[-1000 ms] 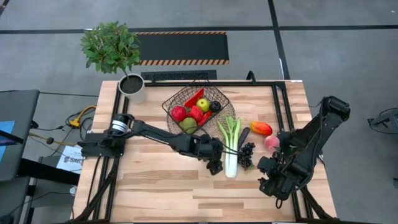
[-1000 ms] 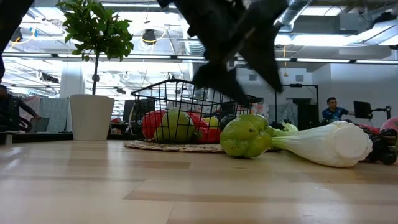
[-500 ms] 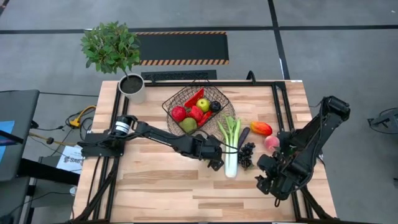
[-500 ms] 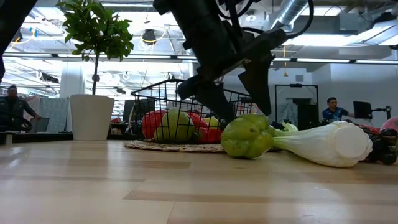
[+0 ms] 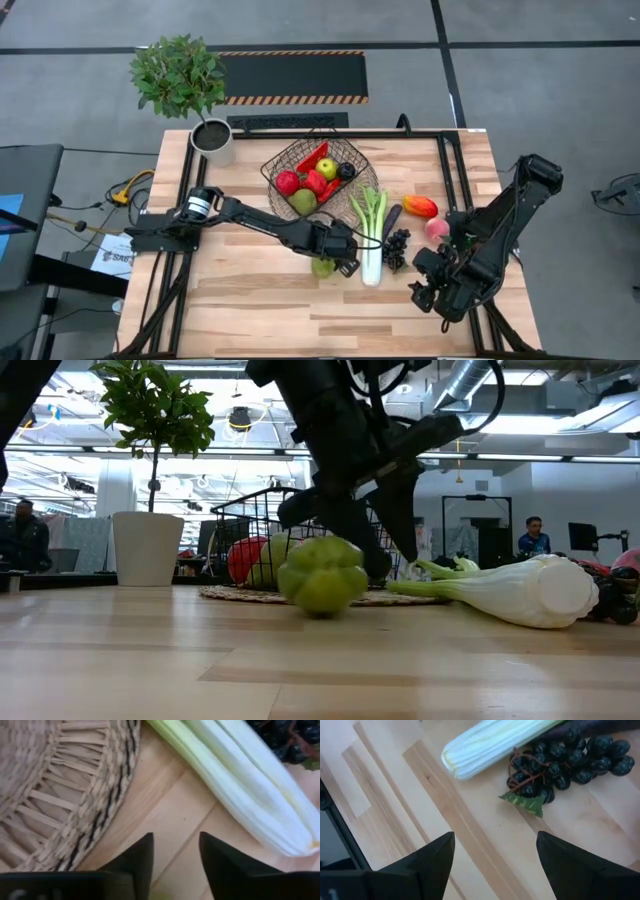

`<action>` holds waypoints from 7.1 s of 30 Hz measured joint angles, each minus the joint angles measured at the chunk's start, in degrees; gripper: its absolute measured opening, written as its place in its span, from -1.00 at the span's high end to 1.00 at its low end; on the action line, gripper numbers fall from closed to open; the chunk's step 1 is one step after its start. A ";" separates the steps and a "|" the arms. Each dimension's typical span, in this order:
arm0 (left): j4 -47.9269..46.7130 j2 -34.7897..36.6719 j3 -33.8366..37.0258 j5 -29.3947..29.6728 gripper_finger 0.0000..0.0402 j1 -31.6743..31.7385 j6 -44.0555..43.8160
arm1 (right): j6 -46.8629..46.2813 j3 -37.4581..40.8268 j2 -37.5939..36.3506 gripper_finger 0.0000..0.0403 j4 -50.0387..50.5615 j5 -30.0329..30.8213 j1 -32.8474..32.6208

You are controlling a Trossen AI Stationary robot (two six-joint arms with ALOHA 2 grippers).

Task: Build produce basket
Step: Adjust the green celery, then put the green chayote into the wire basket

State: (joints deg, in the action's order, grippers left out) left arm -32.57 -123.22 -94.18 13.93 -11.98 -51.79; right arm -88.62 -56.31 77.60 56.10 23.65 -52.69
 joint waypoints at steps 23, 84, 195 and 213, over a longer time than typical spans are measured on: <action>3.67 0.33 -10.59 -5.26 -0.01 -0.51 15.27 | 0.11 0.00 0.00 -0.52 0.21 1.98 0.00; 3.33 -10.95 -16.43 -7.26 0.99 -0.17 -3.92 | 0.00 0.00 0.02 -0.52 0.39 3.71 -0.15; -38.27 -12.54 -40.77 0.49 -0.47 -0.46 3.21 | -4.07 0.00 0.02 -0.52 1.56 1.72 -1.25; -53.18 -11.83 -32.55 -1.31 -0.61 -9.83 -8.79 | -3.02 0.11 3.64 -0.52 1.55 1.93 -1.25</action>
State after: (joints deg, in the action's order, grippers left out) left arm -85.74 -135.05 -126.73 12.63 -21.81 -60.58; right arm -91.64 -56.21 81.24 57.65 25.57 -53.93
